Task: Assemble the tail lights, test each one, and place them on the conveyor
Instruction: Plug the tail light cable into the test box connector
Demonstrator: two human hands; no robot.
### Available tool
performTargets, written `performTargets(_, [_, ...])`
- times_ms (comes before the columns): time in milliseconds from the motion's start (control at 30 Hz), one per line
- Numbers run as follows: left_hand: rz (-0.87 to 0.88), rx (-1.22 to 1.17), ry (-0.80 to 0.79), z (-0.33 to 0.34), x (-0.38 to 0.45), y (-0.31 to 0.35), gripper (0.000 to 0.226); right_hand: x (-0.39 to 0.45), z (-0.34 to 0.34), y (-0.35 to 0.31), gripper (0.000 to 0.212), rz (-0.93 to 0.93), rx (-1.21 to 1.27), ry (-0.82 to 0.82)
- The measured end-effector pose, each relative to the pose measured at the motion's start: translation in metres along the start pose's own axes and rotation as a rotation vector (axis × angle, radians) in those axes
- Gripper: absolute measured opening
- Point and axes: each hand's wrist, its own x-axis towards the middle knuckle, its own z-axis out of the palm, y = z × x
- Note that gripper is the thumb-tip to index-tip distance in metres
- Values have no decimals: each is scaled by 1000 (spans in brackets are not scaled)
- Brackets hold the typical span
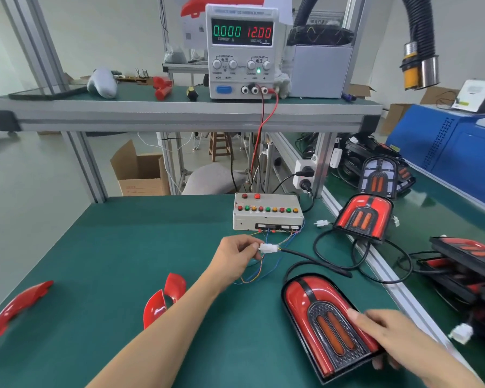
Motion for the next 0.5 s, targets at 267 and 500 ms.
performTargets(267, [6,81,61,8,-4,-2,28,-13,22,9,13,-213,289,24])
performTargets(500, [62,365,-149,8,-15,-8,16,-6,27,5,41,-267,747,116])
